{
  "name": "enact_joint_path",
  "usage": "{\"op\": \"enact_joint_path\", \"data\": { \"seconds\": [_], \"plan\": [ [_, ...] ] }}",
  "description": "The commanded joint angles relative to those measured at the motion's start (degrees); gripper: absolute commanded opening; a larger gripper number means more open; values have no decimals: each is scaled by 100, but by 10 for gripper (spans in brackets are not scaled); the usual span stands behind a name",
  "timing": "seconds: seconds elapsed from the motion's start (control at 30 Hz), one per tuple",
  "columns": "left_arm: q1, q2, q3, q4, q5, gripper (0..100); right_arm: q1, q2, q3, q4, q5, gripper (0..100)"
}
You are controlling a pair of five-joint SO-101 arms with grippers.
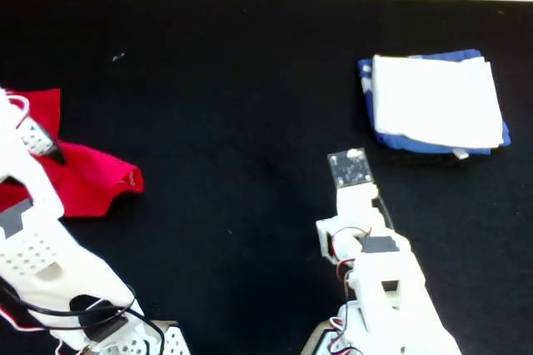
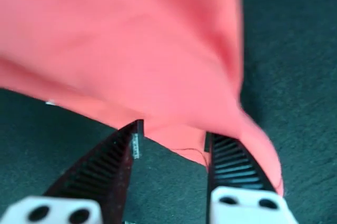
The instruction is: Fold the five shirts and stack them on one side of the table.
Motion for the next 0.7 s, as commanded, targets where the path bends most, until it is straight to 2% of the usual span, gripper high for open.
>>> {"op": "enact_joint_path", "data": {
  "seconds": [0.0,0.07,0.27,0.47,0.67],
  "plan": [
    [-365,-259,-347,703,-360,199,-75,22,22,-84,-9,8],
    [-497,-356,-321,1037,-607,199,-75,22,13,-84,-9,8],
    [-1121,-426,295,1011,-1240,199,-75,22,13,-84,0,8],
    [-1437,57,752,-413,-1248,200,-75,22,13,-84,-9,8],
    [-1446,541,901,-1433,-1055,200,-75,22,13,-84,-9,8]
  ]
}}
